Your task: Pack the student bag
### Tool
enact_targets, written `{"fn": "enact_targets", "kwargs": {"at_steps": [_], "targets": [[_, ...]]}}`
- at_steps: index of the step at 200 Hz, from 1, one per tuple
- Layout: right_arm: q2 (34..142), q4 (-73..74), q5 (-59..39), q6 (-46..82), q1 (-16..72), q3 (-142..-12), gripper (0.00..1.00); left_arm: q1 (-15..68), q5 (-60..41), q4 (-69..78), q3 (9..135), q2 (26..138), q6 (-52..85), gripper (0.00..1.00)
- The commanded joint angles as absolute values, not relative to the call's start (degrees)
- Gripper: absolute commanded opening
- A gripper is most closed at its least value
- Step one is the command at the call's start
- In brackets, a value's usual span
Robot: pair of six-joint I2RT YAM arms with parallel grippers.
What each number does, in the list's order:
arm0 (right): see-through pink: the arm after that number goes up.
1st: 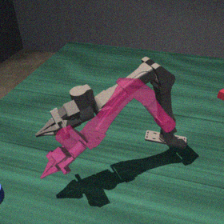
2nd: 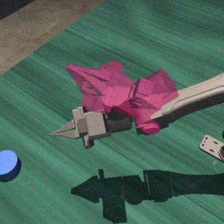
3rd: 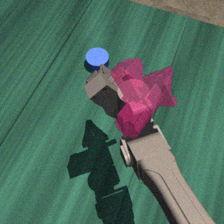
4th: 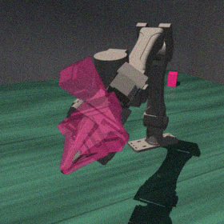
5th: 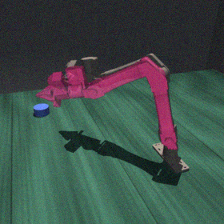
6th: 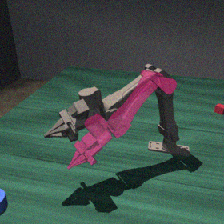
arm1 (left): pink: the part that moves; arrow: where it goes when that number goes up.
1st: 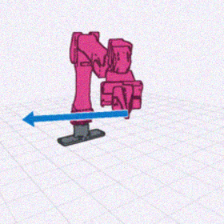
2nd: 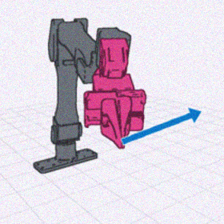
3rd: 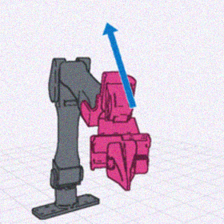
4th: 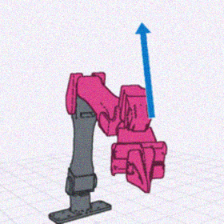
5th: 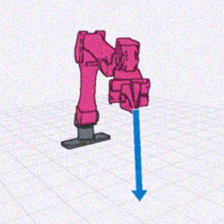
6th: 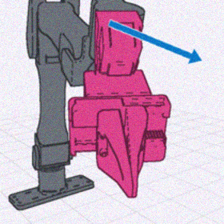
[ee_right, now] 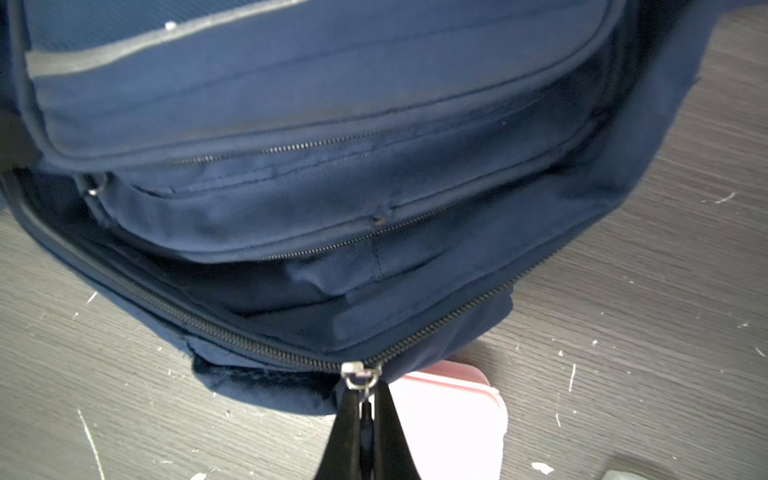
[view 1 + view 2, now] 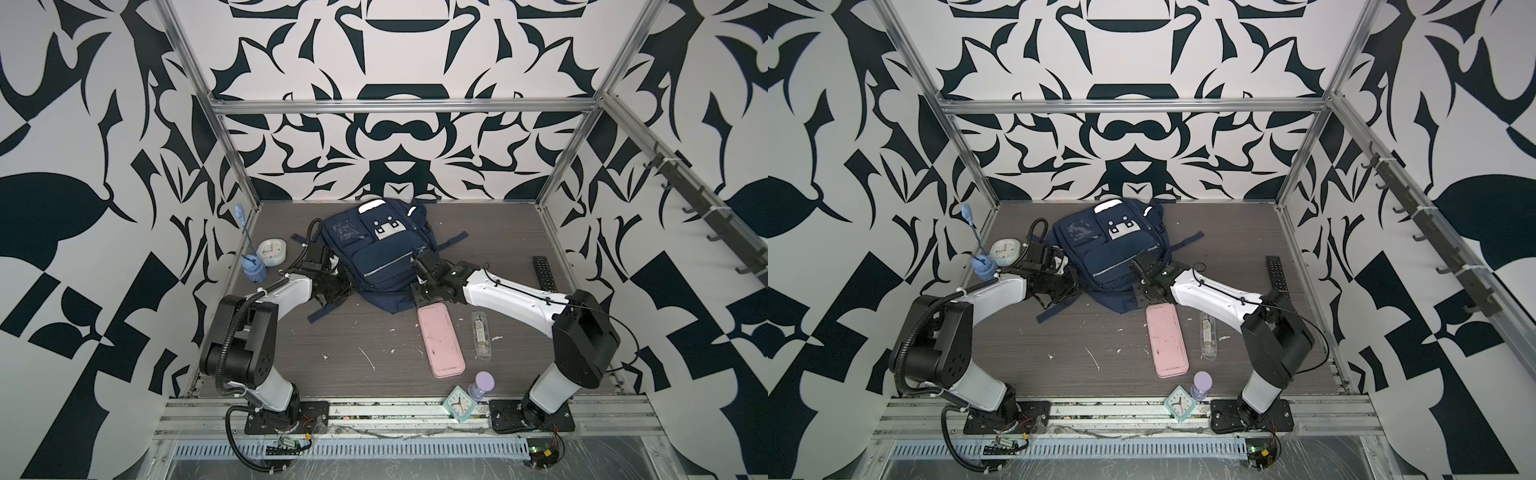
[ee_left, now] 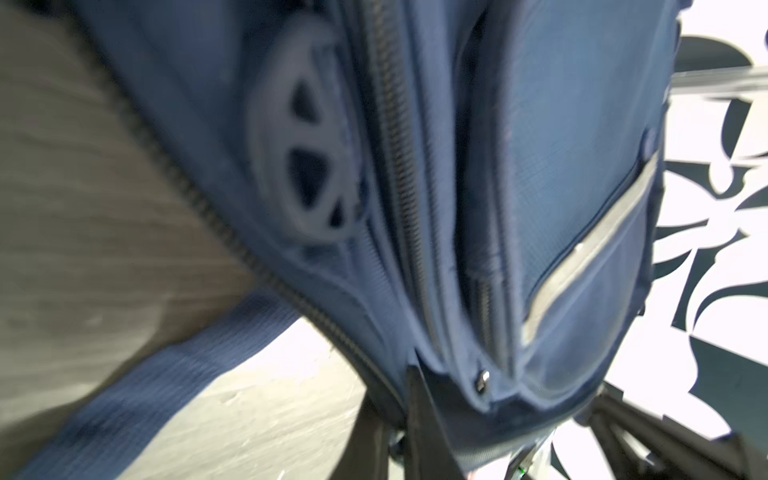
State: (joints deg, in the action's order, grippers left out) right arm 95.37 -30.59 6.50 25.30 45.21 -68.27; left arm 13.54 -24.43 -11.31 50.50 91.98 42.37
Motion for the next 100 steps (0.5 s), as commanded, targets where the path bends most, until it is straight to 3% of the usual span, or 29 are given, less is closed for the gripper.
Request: {"fn": "enact_targets", "kwargs": {"at_steps": [1, 58, 100], "targets": [[96.11, -31.74, 6.67, 26.24, 47.78, -70.65, 0.0, 12.66, -22.07, -11.06, 54.99, 94.0, 42.27, 0.21], [103.54, -29.61, 3.61, 28.48, 55.77, -81.12, 0.0, 12.66, -22.53, -14.73, 61.0, 94.58, 41.04, 0.61], [108.98, -30.27, 1.98, 27.74, 58.38, -88.17, 0.0, 12.66, -20.28, -18.5, 56.77, 88.33, 38.14, 0.71]]}}
